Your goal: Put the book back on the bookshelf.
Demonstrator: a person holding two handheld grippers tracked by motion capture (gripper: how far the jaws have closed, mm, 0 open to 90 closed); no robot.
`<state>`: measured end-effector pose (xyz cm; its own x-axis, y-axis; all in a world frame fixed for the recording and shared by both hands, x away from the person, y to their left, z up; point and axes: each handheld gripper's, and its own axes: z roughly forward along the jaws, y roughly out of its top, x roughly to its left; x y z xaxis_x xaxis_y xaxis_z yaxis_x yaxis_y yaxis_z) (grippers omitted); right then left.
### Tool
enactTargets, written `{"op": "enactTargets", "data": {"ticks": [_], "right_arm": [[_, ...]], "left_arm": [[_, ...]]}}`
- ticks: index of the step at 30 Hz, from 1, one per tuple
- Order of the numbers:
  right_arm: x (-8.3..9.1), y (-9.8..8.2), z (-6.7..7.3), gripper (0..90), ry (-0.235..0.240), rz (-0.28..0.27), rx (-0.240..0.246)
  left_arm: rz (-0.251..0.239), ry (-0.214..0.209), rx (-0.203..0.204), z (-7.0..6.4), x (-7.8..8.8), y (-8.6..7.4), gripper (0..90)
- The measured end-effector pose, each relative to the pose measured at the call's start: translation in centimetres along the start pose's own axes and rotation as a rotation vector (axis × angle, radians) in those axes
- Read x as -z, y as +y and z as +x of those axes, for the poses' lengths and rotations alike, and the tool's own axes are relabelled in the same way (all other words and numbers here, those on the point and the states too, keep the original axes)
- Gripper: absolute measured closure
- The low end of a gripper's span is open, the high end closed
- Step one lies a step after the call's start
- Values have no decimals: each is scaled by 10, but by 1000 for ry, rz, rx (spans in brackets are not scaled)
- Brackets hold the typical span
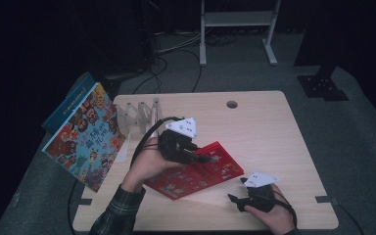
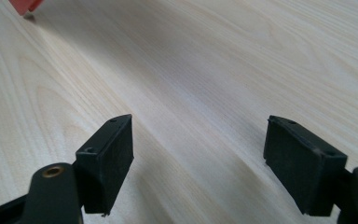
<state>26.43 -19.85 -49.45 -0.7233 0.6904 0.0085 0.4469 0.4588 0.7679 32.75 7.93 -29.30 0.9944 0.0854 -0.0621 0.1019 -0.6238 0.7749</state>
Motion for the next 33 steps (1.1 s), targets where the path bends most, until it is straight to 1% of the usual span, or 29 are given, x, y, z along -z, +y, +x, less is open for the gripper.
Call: {"op": "enactTargets", "data": {"ticks": [2,3,4,5,7,8,10,13,14,15,20,22,23,28,33], "right_arm": [[-1,0,0,234,-4,5,-5],[-1,-1,-1,235,-6,9,2],[-1,-1,-2,235,-9,9,3],[-1,-1,-2,235,-11,10,3],[-1,-1,-4,236,-19,13,4],[-1,-1,-4,236,-18,15,0],[-2,-1,-5,236,-23,16,0],[-2,-2,-5,236,-26,23,-2],[-3,-2,-6,236,-29,25,6],[-3,-2,-6,236,-28,25,0],[-5,-3,-7,236,-34,36,3],[-5,-3,-7,237,-36,38,1],[-5,-3,-7,238,-36,38,1],[-6,-3,-7,238,-40,43,-1],[-6,-4,-8,238,-43,43,-3]], "left_arm": [[-32,8,11,0,6,-3,797],[-53,14,19,-1,9,-5,797],[-55,13,15,0,12,-6,798],[-78,13,30,0,15,-8,798],[-99,12,40,2,20,-12,798],[-119,15,43,2,23,-14,798],[-146,19,45,2,28,-18,798],[-187,36,50,0,37,-24,797],[-201,39,48,-1,40,-26,798],[-212,40,47,-2,43,-28,798],[-280,50,60,-4,60,-39,798],[-293,57,65,-5,66,-43,797],[-306,64,69,-6,69,-46,798],[-340,100,90,-8,87,-59,797],[-359,144,112,-12,106,-72,798]]}}
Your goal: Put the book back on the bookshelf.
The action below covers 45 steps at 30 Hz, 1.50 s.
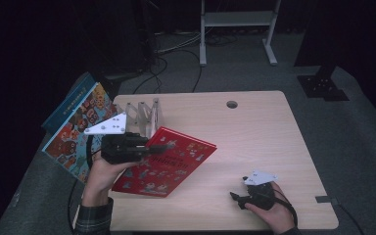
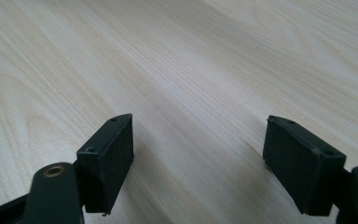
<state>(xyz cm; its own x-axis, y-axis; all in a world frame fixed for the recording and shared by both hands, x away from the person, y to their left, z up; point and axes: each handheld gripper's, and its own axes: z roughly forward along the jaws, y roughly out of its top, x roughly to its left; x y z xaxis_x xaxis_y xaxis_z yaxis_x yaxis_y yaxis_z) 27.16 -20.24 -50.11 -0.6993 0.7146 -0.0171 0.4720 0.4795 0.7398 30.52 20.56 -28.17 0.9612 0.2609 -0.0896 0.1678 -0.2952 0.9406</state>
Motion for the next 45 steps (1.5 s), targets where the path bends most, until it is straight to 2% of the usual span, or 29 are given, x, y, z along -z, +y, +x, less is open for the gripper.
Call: {"op": "enactTargets", "data": {"ticks": [11,15,26,31,37,41,45], "right_arm": [[0,0,-1,238,-2,0,-4],[0,0,-1,238,-3,0,-3],[0,0,-1,238,-4,1,-6],[0,0,-1,238,-4,0,-7],[0,0,-1,238,-4,1,-8],[0,0,-1,238,-5,1,-8],[0,0,-2,238,-5,1,-9]], "left_arm": [[-61,109,35,1,48,-10,798],[-69,150,44,2,64,-14,797],[-99,289,89,4,102,-31,798],[-95,347,105,3,113,-36,797],[-126,398,130,2,126,-43,798],[-140,438,134,2,132,-45,798],[-130,485,134,1,133,-45,798]]}}
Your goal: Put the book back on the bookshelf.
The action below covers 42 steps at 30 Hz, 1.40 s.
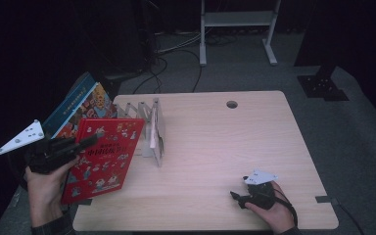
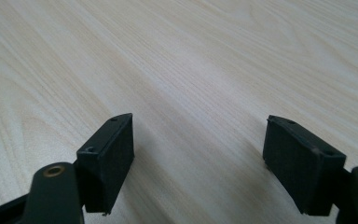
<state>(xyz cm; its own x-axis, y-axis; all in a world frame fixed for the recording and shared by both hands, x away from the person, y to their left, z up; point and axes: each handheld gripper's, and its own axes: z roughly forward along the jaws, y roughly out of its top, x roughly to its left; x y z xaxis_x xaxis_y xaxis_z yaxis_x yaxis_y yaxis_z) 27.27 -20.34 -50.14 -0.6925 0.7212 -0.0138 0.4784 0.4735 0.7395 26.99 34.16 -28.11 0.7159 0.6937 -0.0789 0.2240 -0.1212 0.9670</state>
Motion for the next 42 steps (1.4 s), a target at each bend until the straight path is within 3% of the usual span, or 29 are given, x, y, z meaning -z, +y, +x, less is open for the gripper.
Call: {"op": "enactTargets", "data": {"ticks": [9,16,23,35,42], "right_arm": [[0,0,0,238,-1,-1,0],[0,0,0,238,-1,-1,0],[0,0,-1,238,2,0,0],[0,0,-1,238,3,-3,-2],[0,-1,-1,238,5,-2,-4]], "left_arm": [[-32,92,9,1,-6,-1,798],[-50,137,-3,2,-20,-1,798],[-62,211,-26,4,-32,4,798],[-125,269,-13,14,-52,7,798],[-138,308,-31,20,-65,8,798]]}}
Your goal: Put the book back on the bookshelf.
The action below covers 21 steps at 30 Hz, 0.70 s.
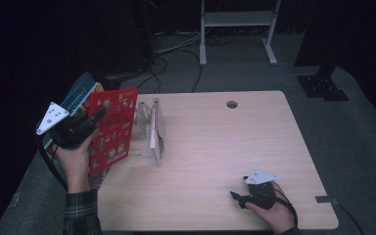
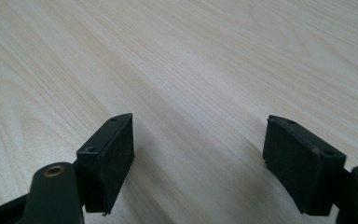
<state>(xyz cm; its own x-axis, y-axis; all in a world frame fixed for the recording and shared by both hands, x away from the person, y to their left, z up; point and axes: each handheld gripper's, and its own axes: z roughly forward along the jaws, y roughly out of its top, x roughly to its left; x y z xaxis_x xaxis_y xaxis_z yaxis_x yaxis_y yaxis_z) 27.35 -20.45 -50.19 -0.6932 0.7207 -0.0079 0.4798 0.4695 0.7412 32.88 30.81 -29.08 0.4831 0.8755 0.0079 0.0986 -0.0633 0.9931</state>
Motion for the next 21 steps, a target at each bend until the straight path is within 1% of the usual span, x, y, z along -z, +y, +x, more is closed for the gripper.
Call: {"op": "enactTargets", "data": {"ticks": [6,12,16,20,21], "right_arm": [[0,0,0,238,0,-2,0],[-1,0,0,238,1,-2,-3],[-1,0,0,239,1,-3,-3],[-1,0,0,239,3,-2,-5],[-1,0,0,239,0,-6,2]], "left_arm": [[0,31,-8,2,-12,-2,799],[-12,41,4,3,-25,-4,798],[-21,65,6,4,-33,-7,798],[-31,80,9,5,-39,-10,798],[-32,84,12,5,-41,-10,798]]}}
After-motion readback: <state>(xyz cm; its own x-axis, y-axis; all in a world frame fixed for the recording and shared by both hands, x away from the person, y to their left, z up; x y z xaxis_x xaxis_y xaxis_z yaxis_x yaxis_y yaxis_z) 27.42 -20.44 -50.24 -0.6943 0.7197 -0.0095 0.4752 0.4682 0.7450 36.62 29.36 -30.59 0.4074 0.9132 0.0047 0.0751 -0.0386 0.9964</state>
